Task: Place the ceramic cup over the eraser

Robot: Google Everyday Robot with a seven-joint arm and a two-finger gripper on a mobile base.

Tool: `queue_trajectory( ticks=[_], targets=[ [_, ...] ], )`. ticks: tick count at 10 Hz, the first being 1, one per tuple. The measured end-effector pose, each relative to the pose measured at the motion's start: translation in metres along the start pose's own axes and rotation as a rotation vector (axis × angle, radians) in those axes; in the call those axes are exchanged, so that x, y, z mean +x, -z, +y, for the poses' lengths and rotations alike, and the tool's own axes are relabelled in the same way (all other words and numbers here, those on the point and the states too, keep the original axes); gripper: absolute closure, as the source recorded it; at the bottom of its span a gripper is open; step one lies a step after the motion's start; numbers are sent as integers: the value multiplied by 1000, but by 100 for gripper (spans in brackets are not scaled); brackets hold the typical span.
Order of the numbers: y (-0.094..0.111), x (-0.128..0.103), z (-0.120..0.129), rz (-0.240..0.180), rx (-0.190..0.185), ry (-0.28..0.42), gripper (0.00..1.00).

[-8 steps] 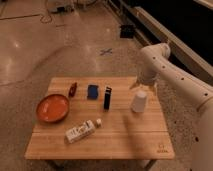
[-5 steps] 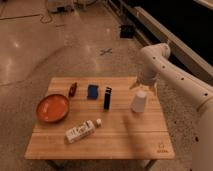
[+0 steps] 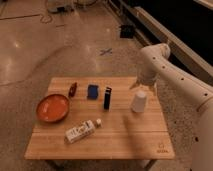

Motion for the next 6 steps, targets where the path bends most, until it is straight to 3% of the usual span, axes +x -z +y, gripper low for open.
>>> queue_trajectory(
  ticks=[6],
  targets=[
    [0,1,-1,1,1,1,23]
  ],
)
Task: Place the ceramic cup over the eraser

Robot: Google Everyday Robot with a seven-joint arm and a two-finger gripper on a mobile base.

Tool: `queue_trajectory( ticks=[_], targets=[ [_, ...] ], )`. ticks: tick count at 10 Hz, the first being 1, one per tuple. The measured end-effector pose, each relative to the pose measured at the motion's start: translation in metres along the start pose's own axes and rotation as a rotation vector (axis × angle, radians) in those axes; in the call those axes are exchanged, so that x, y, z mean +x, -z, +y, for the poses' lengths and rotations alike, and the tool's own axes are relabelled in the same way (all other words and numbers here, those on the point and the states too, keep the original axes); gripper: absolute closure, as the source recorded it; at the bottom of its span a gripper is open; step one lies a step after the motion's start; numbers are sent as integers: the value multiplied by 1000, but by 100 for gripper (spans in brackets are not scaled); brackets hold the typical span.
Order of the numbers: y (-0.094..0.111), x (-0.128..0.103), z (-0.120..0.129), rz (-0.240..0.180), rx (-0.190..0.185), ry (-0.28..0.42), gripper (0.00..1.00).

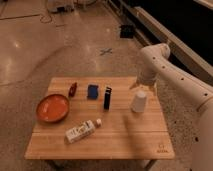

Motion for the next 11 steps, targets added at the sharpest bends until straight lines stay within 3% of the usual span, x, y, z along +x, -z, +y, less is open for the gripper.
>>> queue_trajectory(
  ticks=[3,4,8,11],
  targets=[
    [-25,3,-1,-13,-9,17,53],
    [-29,2,2,-10,-12,18,55],
    [-10,4,-5,-18,-13,17,56],
    [-36,6,-1,-14,-12,32,56]
  ],
)
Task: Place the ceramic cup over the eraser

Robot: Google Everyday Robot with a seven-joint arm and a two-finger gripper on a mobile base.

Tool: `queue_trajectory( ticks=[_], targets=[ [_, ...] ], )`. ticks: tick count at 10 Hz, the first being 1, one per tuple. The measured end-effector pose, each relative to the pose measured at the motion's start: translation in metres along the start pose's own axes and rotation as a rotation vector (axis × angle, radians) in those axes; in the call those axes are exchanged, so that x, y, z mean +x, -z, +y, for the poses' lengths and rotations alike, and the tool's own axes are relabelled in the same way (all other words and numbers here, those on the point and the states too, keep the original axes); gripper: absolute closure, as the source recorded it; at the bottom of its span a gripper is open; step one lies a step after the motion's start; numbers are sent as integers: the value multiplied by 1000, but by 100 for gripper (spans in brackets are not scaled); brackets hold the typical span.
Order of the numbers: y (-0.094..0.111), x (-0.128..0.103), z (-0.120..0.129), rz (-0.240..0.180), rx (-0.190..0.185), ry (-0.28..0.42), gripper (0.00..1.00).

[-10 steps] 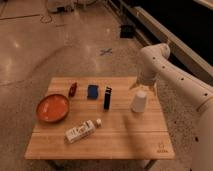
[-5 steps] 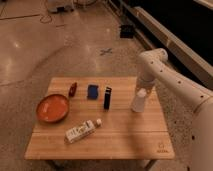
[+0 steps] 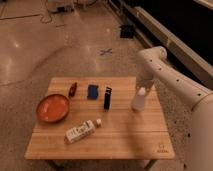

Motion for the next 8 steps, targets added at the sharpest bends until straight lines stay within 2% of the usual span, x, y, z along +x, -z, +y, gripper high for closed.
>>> queue_trajectory(
  ticks=[2,3,5,6,8],
  targets=[
    [-1,1,3,0,-6,-1,55],
    [-1,0,3,-1,-8,0,50],
    [7,2,4,9,-8,9,28],
    [22,7,3,32,-5,24,21],
    [58,17,3,59,2,45,20]
  ],
)
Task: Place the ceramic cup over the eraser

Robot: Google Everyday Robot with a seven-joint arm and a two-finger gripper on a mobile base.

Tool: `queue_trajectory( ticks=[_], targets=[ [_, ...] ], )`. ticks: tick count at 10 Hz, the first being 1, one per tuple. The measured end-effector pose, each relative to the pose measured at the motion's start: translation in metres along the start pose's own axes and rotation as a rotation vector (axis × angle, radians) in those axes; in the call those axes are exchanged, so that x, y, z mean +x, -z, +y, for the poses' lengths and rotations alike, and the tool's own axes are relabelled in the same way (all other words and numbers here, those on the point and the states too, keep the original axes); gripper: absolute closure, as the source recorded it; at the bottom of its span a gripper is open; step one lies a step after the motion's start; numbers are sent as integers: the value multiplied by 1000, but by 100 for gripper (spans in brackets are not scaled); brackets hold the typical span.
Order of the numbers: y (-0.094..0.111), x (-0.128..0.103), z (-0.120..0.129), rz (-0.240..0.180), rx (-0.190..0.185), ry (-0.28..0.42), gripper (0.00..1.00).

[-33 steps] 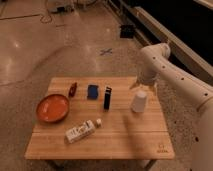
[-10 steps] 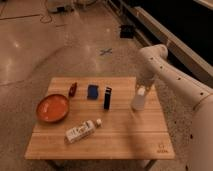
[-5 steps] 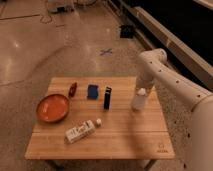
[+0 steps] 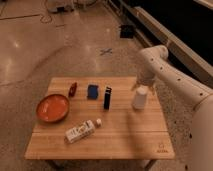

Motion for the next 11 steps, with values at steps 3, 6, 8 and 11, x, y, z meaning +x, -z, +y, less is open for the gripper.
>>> queue_trajectory(
  ticks=[3,6,8,11],
  targets=[
    [14,12,-5,4,17,33,20],
    [-24,14,-6,-32,17,50,20],
    [-61,10,-11,-66,13,64,20],
    [-99,2,-13,-109,0,76,20]
  ],
)
